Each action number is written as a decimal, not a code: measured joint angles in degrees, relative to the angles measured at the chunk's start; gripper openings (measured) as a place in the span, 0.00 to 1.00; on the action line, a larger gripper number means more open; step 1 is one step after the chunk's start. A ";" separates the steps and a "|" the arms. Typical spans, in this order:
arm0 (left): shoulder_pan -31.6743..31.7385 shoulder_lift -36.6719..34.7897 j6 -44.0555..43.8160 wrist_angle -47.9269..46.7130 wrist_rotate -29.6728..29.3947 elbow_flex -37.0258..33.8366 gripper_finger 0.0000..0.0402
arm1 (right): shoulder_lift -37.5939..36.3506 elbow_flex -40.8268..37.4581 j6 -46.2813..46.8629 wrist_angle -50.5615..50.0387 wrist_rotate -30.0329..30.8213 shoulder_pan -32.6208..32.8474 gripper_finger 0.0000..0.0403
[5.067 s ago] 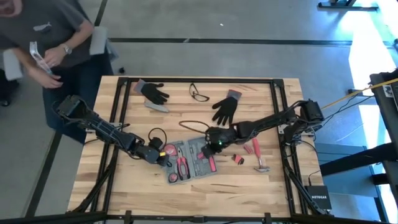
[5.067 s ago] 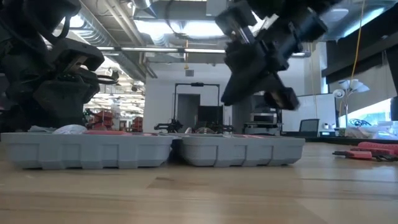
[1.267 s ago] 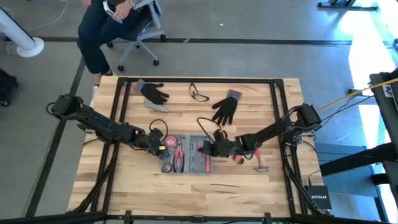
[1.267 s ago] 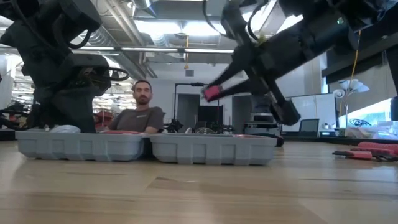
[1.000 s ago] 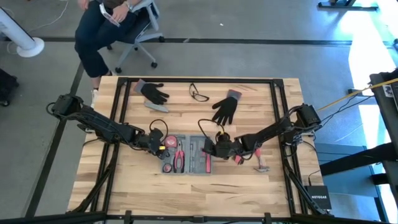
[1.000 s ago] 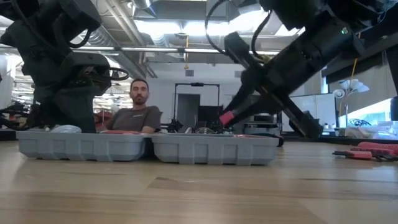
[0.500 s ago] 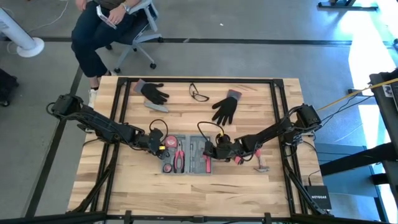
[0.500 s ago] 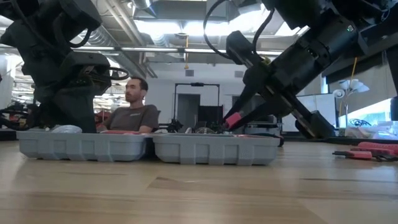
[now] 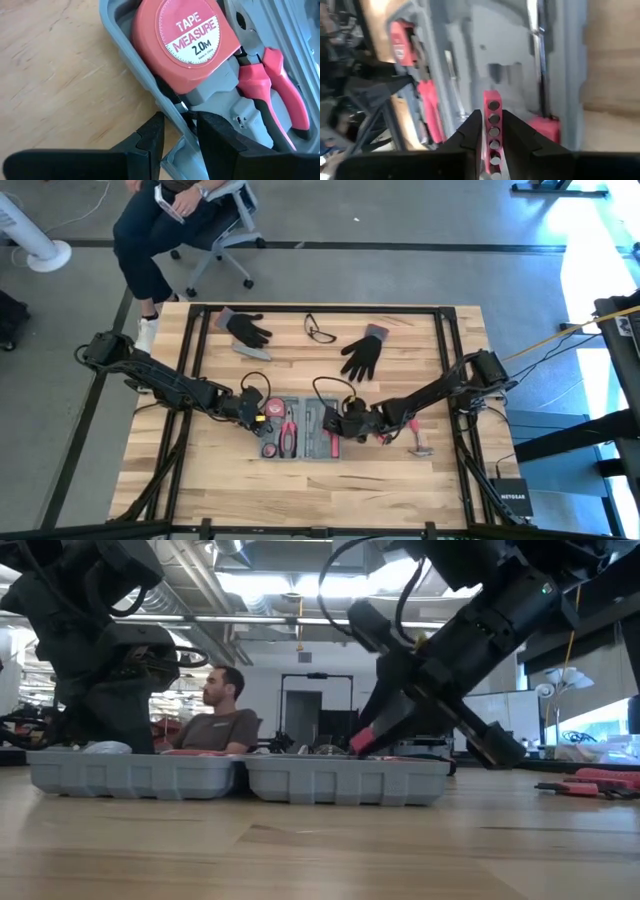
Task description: Prefit tool cases
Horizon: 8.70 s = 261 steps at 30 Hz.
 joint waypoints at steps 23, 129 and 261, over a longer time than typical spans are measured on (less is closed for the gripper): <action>-2.64 -0.04 -0.50 -1.16 -0.09 0.04 0.26 | 1.27 1.45 -3.09 -1.63 1.71 -3.06 0.16; -2.62 0.07 -1.85 -1.25 -2.43 -0.09 0.26 | 0.04 8.56 -22.42 -19.12 -12.22 -8.24 0.02; -2.58 0.07 -5.92 -2.80 -5.42 -0.09 0.26 | 6.97 24.41 -40.41 -30.02 -14.06 -12.86 0.00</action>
